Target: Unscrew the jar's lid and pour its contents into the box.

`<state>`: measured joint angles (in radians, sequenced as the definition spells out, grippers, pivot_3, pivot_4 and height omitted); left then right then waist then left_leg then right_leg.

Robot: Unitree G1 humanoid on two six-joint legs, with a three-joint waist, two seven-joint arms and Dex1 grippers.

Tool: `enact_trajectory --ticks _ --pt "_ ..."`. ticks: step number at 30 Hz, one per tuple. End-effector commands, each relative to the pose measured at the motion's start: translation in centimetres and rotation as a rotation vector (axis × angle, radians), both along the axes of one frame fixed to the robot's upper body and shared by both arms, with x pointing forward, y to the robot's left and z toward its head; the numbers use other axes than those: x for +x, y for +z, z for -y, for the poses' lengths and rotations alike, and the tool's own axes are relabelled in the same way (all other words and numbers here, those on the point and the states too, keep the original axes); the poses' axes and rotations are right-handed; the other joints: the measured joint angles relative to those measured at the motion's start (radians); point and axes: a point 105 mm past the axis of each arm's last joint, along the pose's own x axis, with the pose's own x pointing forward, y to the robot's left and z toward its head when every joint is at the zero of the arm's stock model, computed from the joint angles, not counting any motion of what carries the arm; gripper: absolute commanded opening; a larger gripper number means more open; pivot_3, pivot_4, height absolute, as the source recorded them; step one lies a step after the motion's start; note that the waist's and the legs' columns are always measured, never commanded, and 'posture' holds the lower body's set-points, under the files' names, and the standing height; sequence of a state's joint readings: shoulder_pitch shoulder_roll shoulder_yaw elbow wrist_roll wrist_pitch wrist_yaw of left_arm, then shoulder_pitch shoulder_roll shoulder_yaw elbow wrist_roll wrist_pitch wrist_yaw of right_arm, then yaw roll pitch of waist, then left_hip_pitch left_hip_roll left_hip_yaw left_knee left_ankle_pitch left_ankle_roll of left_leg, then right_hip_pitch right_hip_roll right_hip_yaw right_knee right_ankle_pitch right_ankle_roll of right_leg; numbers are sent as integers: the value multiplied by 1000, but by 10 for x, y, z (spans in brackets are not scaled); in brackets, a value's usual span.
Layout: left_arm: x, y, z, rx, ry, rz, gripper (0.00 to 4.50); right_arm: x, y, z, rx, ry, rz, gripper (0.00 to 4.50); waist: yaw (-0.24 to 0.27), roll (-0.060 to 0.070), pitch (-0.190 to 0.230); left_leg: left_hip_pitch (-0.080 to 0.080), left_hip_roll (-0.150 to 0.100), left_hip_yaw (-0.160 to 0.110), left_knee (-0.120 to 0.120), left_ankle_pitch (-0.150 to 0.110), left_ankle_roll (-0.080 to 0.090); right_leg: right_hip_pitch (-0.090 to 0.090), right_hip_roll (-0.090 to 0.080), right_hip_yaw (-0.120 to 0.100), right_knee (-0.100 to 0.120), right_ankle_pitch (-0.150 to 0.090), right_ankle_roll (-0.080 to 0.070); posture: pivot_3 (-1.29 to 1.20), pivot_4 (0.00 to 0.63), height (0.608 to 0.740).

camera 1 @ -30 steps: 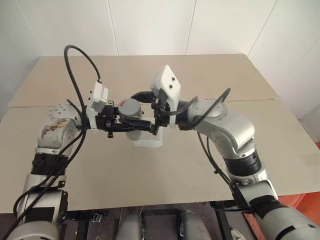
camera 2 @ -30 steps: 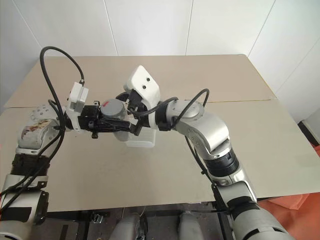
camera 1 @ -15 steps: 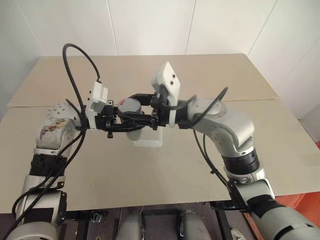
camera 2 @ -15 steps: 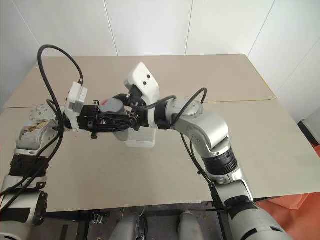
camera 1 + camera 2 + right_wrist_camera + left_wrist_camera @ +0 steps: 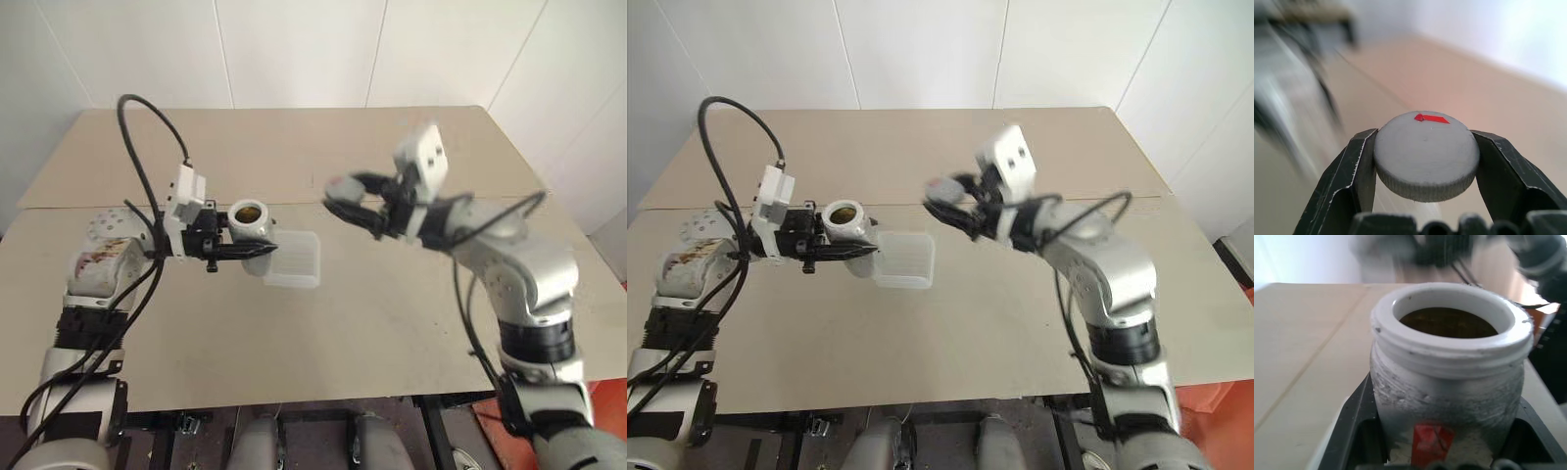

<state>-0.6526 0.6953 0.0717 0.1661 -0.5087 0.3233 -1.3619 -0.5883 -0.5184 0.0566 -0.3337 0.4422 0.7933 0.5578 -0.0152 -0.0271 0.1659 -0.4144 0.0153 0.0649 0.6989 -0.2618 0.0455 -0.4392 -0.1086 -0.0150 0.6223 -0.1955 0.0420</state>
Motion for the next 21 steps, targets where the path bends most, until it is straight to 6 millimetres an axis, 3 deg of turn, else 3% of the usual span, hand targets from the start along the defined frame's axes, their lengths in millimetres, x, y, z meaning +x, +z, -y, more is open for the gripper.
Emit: enact_trajectory --ticks 1,7,11,12,13,16,19,21 --pt "5 13 -15 -24 105 79 1949 -4 -26 5 -49 -48 7 2752 -6 0 0 0 0 0 0 0 0 0 0 0 0 0 0 0 150 740" --pt "10 15 -24 -42 202 116 1949 -1 -77 11 -59 -118 -125 2752 -4 0 0 2 0 0 0 0 0 0 0 2 2 0 0 0 150 740" --pt "19 12 -25 -19 298 188 1949 -8 -97 20 -111 -121 -177 3963 9 0 0 2 0 0 1 0 0 1 0 1 1 0 0 0 150 740" --pt "24 11 -24 -4 342 216 1949 -11 -94 23 -119 -111 -180 4358 10 0 0 2 0 0 1 0 0 1 0 1 1 0 0 0 150 740" --pt "29 11 -23 15 381 263 1949 -14 -90 26 -124 -99 -178 4476 12 0 0 1 0 0 1 0 0 1 0 1 1 0 0 0 150 740" --pt "43 12 -22 89 499 404 1949 -21 -70 33 -103 -64 -187 4476 15 0 0 1 -1 0 2 0 0 1 -1 1 1 0 0 0 150 740" --pt "63 20 -16 318 646 821 1949 -34 -30 30 -89 60 -170 4476 19 -1 0 2 -1 0 1 0 0 2 0 1 1 0 0 0 150 740" --pt "69 21 -8 442 640 1058 1949 -41 -14 25 -90 136 -182 4476 20 -1 0 3 -1 0 1 0 0 2 0 1 -5 2 -2 0 150 740"
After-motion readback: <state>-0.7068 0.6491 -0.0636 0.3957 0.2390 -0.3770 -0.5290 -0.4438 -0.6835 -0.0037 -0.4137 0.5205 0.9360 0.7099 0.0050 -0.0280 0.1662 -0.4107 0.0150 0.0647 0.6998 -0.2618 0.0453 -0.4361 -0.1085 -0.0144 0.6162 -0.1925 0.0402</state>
